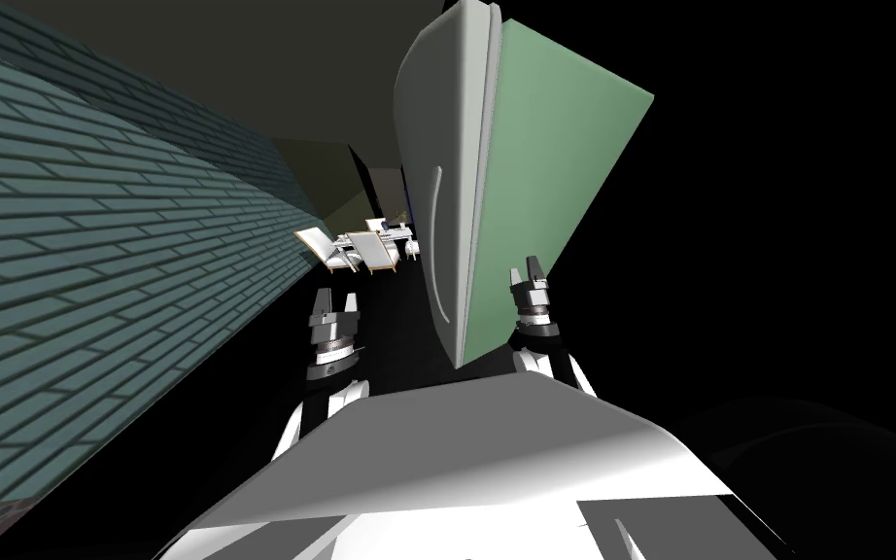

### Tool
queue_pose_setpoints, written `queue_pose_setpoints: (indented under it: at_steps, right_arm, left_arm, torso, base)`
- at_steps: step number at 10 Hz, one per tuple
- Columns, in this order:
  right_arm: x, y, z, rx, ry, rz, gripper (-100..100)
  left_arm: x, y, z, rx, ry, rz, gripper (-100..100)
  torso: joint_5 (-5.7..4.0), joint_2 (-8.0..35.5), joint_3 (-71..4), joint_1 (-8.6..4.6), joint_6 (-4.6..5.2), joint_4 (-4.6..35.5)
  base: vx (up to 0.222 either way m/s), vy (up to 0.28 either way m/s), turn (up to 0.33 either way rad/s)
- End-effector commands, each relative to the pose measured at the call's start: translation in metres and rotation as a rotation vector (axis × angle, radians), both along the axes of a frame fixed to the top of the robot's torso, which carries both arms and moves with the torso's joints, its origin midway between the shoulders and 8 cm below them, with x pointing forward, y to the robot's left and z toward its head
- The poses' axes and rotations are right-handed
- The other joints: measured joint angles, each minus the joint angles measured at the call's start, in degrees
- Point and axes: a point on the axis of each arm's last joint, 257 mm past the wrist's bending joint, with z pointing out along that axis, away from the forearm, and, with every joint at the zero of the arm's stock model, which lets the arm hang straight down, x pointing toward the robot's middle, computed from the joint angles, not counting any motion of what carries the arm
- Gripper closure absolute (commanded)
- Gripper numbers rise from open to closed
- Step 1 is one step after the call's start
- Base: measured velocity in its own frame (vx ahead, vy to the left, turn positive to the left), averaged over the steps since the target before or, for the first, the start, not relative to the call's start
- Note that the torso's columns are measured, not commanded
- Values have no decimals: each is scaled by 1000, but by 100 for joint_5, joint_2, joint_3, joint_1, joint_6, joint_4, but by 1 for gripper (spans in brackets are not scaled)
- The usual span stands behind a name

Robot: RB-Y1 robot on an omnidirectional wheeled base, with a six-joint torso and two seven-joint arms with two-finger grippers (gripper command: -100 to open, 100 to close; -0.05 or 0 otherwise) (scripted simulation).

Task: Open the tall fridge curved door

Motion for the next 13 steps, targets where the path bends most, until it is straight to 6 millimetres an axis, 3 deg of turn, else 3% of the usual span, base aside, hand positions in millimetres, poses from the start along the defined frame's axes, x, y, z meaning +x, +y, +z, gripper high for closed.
queue_pose_setpoints:
  at_steps: [1, 9, 10, 13]
  right_arm:
    - [0, 0, 0, 0, 0, 0, 0]
    - [0, 0, 0, 0, 0, 0, 0]
    - [5, 3, -7, -66, 16, -17, -100]
    - [12, 6, -16, -149, 35, -50, -100]
  left_arm:
    - [0, 0, 0, 0, 0, 0, 0]
    - [0, 0, 0, 0, 0, 0, 0]
    - [0, 0, 0, 0, 0, 0, 0]
    - [0, 0, 0, 0, 0, 0, 0]
  torso:
    - [0, 232, -467, 0, 0, 235]
    - [0, 3539, -7073, 0, 0, 3537]
    - [0, 3962, -7919, 0, 0, 3960]
    - [-1, 4221, -8452, -2, 0, 4221]
  base:
    - [0, 0, 0]
    - [0, 0, 0]
    - [17, -17, -1]
    - [12, -30, 1]
